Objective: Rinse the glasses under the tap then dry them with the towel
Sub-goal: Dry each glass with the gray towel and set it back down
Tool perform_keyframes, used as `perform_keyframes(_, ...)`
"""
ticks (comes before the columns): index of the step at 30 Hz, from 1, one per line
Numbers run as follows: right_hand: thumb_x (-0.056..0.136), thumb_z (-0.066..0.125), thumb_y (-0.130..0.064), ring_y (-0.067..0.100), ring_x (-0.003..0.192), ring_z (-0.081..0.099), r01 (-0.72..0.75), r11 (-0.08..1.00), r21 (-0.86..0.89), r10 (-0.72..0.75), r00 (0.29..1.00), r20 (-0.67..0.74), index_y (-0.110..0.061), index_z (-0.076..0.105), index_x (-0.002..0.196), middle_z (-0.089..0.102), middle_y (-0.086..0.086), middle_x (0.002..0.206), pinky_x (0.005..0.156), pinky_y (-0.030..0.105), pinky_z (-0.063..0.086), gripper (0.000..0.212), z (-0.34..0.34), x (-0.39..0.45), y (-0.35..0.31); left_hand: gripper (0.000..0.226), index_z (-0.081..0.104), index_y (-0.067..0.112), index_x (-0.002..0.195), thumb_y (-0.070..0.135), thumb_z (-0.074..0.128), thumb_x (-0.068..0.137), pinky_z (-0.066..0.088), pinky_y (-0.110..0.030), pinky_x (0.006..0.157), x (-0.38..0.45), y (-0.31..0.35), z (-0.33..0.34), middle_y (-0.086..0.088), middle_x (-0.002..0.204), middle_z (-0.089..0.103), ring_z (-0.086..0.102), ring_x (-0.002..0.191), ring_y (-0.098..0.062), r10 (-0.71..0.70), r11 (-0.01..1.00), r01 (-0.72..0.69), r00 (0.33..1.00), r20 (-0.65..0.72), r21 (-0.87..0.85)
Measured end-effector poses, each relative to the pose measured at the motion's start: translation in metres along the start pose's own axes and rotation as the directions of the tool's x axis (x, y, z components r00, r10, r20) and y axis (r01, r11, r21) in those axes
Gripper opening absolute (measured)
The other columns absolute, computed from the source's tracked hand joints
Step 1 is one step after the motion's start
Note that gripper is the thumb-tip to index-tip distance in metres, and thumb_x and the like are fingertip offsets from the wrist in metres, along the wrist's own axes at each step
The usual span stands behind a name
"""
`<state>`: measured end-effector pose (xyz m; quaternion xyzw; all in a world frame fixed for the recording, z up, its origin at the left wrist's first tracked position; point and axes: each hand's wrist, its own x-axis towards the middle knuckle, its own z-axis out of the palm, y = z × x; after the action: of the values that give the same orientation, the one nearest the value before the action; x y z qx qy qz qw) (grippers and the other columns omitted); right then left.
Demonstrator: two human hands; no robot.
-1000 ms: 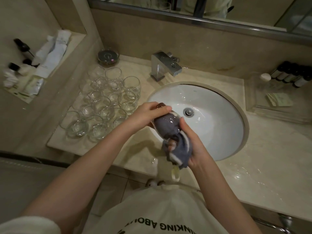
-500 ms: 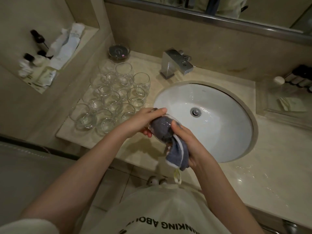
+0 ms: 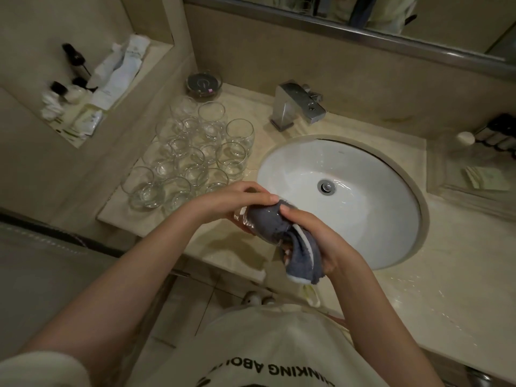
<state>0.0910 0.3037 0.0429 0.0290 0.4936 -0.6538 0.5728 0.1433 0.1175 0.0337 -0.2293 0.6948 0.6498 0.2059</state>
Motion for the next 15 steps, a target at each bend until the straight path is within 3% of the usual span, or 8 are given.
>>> perform_keyframes(3, 0.081, 0.059, -0.025, 0.015, 0.067, 0.071, 0.018, 0.994, -0.110, -0.016, 1.000, 0.019, -0.002, 0.062, 0.108, 0.074, 0.010, 0.082, 0.055, 0.021, 0.053, 0.036, -0.001, 0.003, 0.003, 0.061, 0.066, 0.019, 0.113, 0.061, 0.075, 0.070, 0.059, -0.037, 0.072, -0.003, 0.001, -0.009, -0.011, 0.111, 0.071, 0.071, 0.097, -0.033, -0.067, 0.991, 0.052, 0.991, 0.115, 0.126)
perform_keyframes(6, 0.074, 0.064, -0.028, 0.019, 0.080, 0.072, 0.008, 0.975, -0.224, 0.000, 0.999, 0.035, -0.003, 0.065, 0.105, 0.074, 0.013, 0.092, 0.069, 0.025, 0.057, 0.040, 0.002, 0.005, 0.004, 0.074, 0.066, 0.022, 0.110, 0.073, 0.067, 0.057, 0.057, -0.030, 0.066, -0.006, 0.003, -0.015, -0.008, 0.103, 0.074, 0.072, 0.087, -0.027, -0.147, 0.968, 0.095, 0.965, 0.217, 0.233)
perform_keyframes(9, 0.077, 0.069, -0.030, 0.022, 0.089, 0.070, -0.025, 0.960, -0.280, 0.033, 0.999, 0.024, -0.004, 0.065, 0.109, 0.072, 0.017, 0.103, 0.081, 0.029, 0.056, 0.041, 0.006, 0.007, 0.006, 0.106, 0.067, 0.011, 0.114, 0.085, 0.073, 0.038, 0.054, -0.024, 0.059, -0.006, 0.003, -0.022, -0.013, 0.097, 0.074, 0.072, 0.075, -0.023, -0.206, 0.949, 0.103, 0.919, 0.337, 0.299)
perform_keyframes(11, 0.082, 0.070, -0.028, 0.022, 0.090, 0.070, -0.044, 0.961, -0.273, 0.051, 0.999, 0.017, -0.004, 0.064, 0.112, 0.071, 0.017, 0.104, 0.080, 0.029, 0.055, 0.039, 0.009, 0.007, 0.008, 0.115, 0.068, 0.003, 0.112, 0.086, 0.074, 0.032, 0.054, -0.023, 0.058, -0.006, -0.001, -0.027, -0.016, 0.091, 0.073, 0.071, 0.069, -0.022, -0.220, 0.946, 0.107, 0.907, 0.360, 0.306)
perform_keyframes(15, 0.087, 0.059, -0.026, 0.016, 0.070, 0.071, -0.073, 0.983, -0.167, 0.078, 0.997, 0.023, -0.001, 0.061, 0.109, 0.073, 0.013, 0.083, 0.060, 0.023, 0.054, 0.033, 0.010, 0.008, 0.013, 0.105, 0.070, 0.004, 0.098, 0.083, 0.078, 0.029, 0.052, -0.021, 0.054, -0.005, -0.014, -0.030, -0.012, 0.079, 0.073, 0.069, 0.062, -0.018, -0.184, 0.962, 0.093, 0.915, 0.359, 0.256)
